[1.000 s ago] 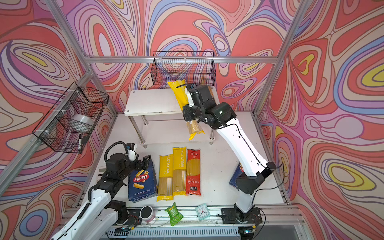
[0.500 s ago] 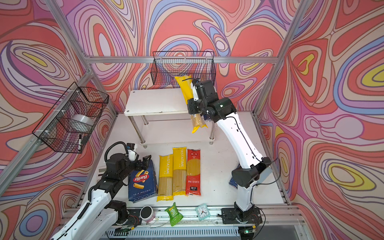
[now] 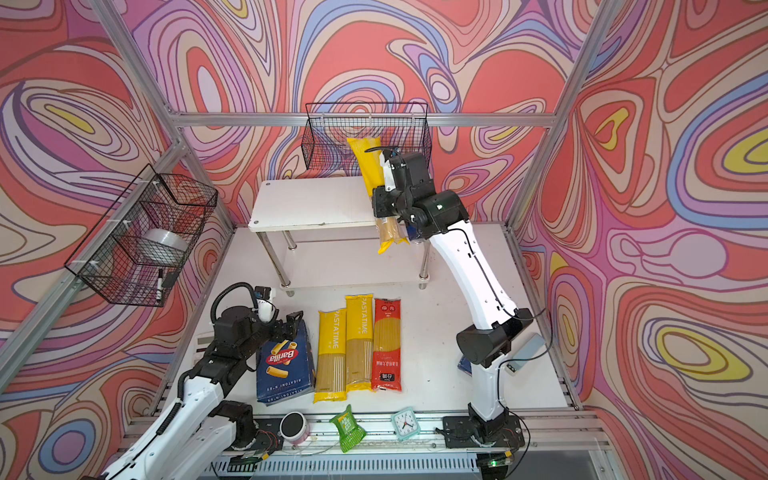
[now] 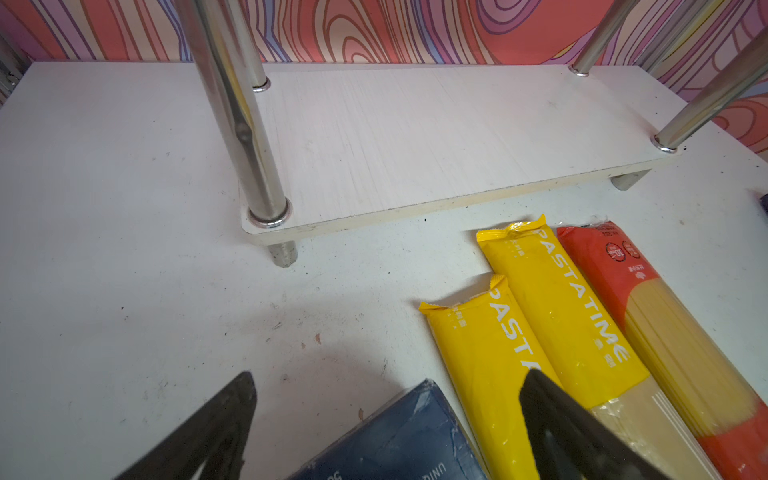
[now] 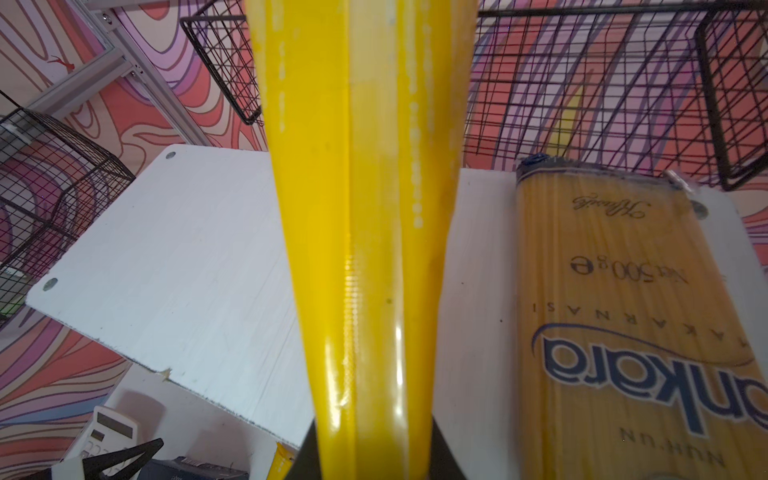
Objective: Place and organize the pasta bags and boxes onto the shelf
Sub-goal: 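Carry the yellow bag to the upper shelf beside the ankara bag, then lower the yellow spaghetti bag upright onto the shelf beside the ankara bag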
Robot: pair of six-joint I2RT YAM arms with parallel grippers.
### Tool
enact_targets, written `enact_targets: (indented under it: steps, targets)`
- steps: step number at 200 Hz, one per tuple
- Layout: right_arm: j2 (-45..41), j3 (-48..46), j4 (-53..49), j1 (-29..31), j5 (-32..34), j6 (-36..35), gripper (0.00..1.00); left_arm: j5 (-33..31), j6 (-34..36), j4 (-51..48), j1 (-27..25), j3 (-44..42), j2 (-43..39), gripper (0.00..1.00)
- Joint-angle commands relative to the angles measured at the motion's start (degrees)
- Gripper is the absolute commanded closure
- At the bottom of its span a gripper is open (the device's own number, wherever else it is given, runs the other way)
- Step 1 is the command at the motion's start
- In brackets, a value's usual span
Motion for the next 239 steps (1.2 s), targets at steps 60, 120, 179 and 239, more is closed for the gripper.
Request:
enact_targets:
  steps: [60,120,179,239]
  targets:
    - [1.8,1.3,8.4,-3.0,-0.3,1.0,0.88,0.5,0.9,1.0,-0.2,-0.2,-0.7,0.0]
    - [1.1,-2.3,9.4,-3.4,-1.5,2.2,0.75,0.5,0.8,1.1,-0.2,-0.3,-0.9,0.0]
    - [0.5,-4.0,10.3,-3.4,-2.1,3.5,0.65,0.7,0.9,1.0,-0.2,-0.4,-1.1,0.0]
    - [-2.3,-6.4,11.0,-3.5,-1.6,3.7,0.57,0.8,0.9,1.0,-0.2,-0.5,-1.3,0.0]
